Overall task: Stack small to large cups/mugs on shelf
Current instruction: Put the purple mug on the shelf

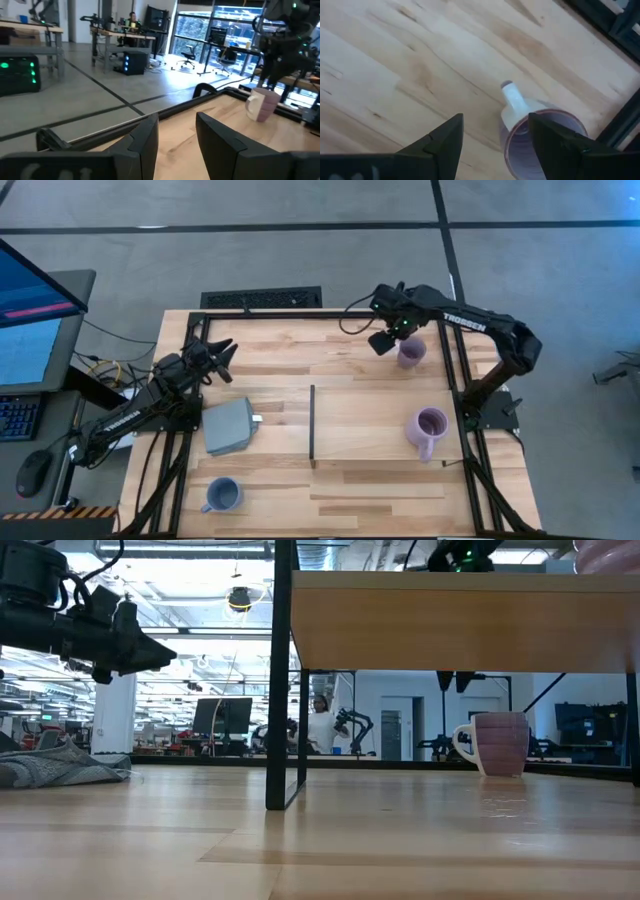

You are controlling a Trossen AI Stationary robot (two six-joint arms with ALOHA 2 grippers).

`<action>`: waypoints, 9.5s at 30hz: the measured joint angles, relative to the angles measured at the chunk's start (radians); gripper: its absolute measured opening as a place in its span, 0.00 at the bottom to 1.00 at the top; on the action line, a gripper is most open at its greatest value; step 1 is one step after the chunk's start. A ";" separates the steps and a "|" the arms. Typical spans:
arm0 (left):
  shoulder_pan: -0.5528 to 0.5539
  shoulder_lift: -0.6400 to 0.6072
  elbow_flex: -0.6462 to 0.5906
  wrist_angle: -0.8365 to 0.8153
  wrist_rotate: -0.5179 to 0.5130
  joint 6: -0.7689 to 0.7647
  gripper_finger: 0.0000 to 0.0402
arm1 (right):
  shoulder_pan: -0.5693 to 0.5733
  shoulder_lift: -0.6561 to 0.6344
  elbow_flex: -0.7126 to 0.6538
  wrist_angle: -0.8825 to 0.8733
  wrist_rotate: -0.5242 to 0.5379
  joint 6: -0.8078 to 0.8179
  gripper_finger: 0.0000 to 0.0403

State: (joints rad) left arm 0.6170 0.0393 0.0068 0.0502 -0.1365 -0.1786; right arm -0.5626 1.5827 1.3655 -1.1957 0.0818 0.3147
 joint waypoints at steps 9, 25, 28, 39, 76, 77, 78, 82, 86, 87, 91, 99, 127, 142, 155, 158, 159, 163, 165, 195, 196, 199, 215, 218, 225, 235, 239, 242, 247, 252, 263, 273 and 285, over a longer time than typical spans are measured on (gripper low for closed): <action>0.000 0.000 0.000 0.006 -0.033 0.000 0.30 | -0.001 0.117 0.000 -0.030 -0.001 -0.050 0.61; 0.000 0.000 0.000 0.007 -0.033 0.016 0.30 | -0.015 0.141 0.000 -0.002 0.078 -0.024 0.61; 0.000 0.000 0.000 0.007 -0.033 0.017 0.30 | -0.013 0.141 0.000 -0.002 0.073 0.009 0.61; 0.000 0.000 0.000 0.007 -0.033 0.017 0.30 | -0.014 0.141 0.000 0.028 0.072 0.021 0.61; 0.000 0.000 0.000 0.008 -0.033 0.010 0.30 | -0.022 0.140 -0.094 0.121 0.080 0.052 0.61; 0.000 0.000 0.000 0.008 -0.033 0.010 0.30 | -0.022 0.140 -0.094 0.120 0.079 0.052 0.61; 0.000 0.000 0.000 0.007 -0.033 0.010 0.30 | -0.022 0.140 -0.094 0.119 0.078 0.052 0.61; 0.000 0.000 0.000 0.007 -0.033 0.010 0.30 | -0.015 0.140 -0.094 0.111 0.053 0.052 0.61; 0.000 0.000 0.000 0.007 -0.033 0.007 0.30 | 0.006 0.140 -0.094 0.108 0.034 0.044 0.61; 0.000 0.000 0.000 0.008 -0.033 0.001 0.30 | 0.012 0.140 -0.094 0.107 0.028 0.044 0.61; 0.000 0.000 0.000 0.008 -0.032 -0.005 0.30 | 0.045 0.140 -0.094 0.096 0.018 0.043 0.61; 0.000 0.000 0.000 0.007 -0.032 -0.005 0.30 | 0.122 0.140 -0.094 0.034 0.015 0.042 0.61; 0.000 0.000 0.000 0.008 -0.032 -0.005 0.30 | 0.250 0.139 -0.093 -0.080 0.005 0.096 0.61; 0.000 0.000 0.000 0.008 -0.032 -0.005 0.30 | 0.148 0.137 0.075 -0.094 0.120 -0.017 0.61; 0.000 0.000 0.000 0.007 -0.032 0.004 0.30 | -0.045 0.030 0.128 -0.313 0.143 -0.008 0.61; 0.000 0.000 0.000 0.007 -0.032 0.026 0.30 | -0.082 -0.032 0.086 -0.283 0.114 -0.008 0.61; 0.000 0.000 0.000 0.008 -0.032 0.036 0.30 | -0.090 -0.053 0.067 -0.262 0.098 -0.008 0.61; 0.000 0.000 0.000 0.007 -0.032 0.052 0.30 | -0.102 -0.122 -0.025 -0.168 0.030 -0.008 0.61; 0.000 0.000 0.000 0.007 -0.033 0.052 0.30 | -0.099 -0.143 -0.073 -0.134 0.029 -0.008 0.61; 0.000 0.000 0.000 0.008 -0.036 0.045 0.30 | -0.132 -0.091 -0.299 0.069 0.099 -0.104 0.32; 0.000 0.000 0.000 0.008 -0.036 0.045 0.30 | -0.135 -0.091 -0.299 0.068 0.099 -0.105 0.28; 0.000 0.000 0.000 0.008 -0.036 0.045 0.30 | -0.145 -0.091 -0.299 0.071 0.099 -0.108 0.18; 0.000 0.000 0.000 0.008 -0.036 0.044 0.30 | -0.154 -0.092 -0.298 0.079 0.098 -0.140 0.06; 0.000 0.000 0.000 0.008 -0.036 0.044 0.30 | -0.151 -0.092 -0.298 0.078 0.098 -0.140 0.03; 0.000 0.000 0.000 0.008 -0.036 0.044 0.30 | -0.151 -0.092 -0.296 0.071 0.098 -0.159 0.01; 0.000 0.000 0.000 0.008 -0.036 0.044 0.30 | -0.116 -0.090 -0.145 -0.042 0.100 -0.190 0.01; 0.000 0.000 0.000 0.008 -0.036 0.044 0.30 | -0.096 -0.090 -0.050 -0.115 0.098 -0.206 0.00; 0.000 0.000 0.000 0.008 -0.036 0.044 0.30 | -0.076 -0.091 0.033 -0.179 0.100 -0.236 0.00; 0.000 0.000 0.000 0.008 -0.036 0.049 0.30 | -0.034 -0.091 0.199 -0.265 0.090 -0.287 0.00; 0.000 0.000 0.000 0.008 -0.036 0.054 0.30 | 0.008 -0.092 0.384 -0.374 0.008 -0.324 0.00; 0.000 0.000 0.000 0.010 -0.059 0.054 0.30 | 0.219 -0.100 0.562 -0.378 -0.162 -0.366 0.00; 0.000 0.000 0.000 0.010 -0.059 0.053 0.30 | 0.451 -0.100 0.563 -0.376 -0.164 -0.126 0.00; 0.000 0.000 0.000 0.010 -0.061 0.072 0.30 | 0.677 -0.089 0.552 -0.374 -0.103 0.007 0.00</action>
State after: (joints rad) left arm 0.6167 0.0395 0.0071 0.0605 -0.1978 -0.1062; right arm 0.1147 1.4938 1.9178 -1.5700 -0.0216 0.3222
